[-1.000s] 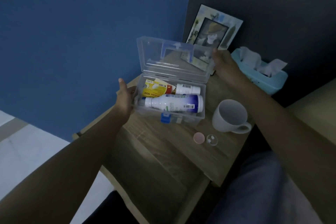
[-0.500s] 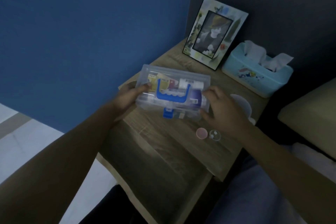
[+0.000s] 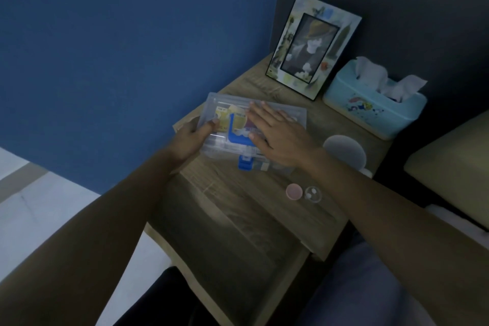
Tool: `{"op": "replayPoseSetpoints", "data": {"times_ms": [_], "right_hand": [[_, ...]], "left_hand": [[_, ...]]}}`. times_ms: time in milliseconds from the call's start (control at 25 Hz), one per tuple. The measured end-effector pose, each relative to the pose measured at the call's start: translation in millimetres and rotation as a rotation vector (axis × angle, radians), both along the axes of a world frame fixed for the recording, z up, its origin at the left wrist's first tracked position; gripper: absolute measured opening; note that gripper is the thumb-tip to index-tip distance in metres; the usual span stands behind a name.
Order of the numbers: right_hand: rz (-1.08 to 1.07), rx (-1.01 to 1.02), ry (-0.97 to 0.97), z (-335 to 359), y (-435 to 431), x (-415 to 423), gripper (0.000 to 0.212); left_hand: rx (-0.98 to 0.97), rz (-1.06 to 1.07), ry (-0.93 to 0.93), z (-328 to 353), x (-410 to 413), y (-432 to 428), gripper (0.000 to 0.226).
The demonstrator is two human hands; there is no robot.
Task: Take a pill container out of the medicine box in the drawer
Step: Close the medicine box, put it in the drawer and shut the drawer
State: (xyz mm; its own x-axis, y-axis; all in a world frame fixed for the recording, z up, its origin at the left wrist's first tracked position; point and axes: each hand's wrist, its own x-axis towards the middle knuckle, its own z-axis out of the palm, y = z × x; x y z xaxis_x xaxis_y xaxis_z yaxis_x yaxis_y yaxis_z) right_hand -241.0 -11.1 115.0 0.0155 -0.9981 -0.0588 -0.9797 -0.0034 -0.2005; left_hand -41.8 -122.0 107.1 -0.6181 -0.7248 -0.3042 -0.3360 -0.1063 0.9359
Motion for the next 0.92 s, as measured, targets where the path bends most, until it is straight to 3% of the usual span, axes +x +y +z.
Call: {"op": "replayPoseSetpoints", "data": {"times_ms": [120,200,320,480,680,920], "right_hand": [[-0.008,-0.025,0.013,-2.3,-1.3,1.4,0.056],[-0.012,-0.030,0.015,-2.5,-2.0,1.3,0.056],[-0.010,-0.042,0.018,-4.2,-1.2,0.9,0.055],[-0.010,-0.049,0.018,-5.6,-0.6,0.9,0.056],[-0.014,-0.045,0.022,-4.8,-0.9,0.7,0.057],[-0.010,-0.047,0.011,-5.3,-1.4,0.9,0.056]], "left_hand": [[-0.045,0.123,-0.009,-3.9,-1.1,9.8,0.049],[-0.093,0.390,0.032,-12.4,-3.2,32.0,0.052],[-0.052,0.779,0.027,-34.7,-0.4,78.9,0.038],[0.095,0.612,-0.015,-55.5,-5.8,120.3,0.025],[0.568,0.472,0.343,-48.8,-28.6,106.8,0.023],[0.757,0.543,0.538,-43.5,-26.0,111.7,0.021]]}}
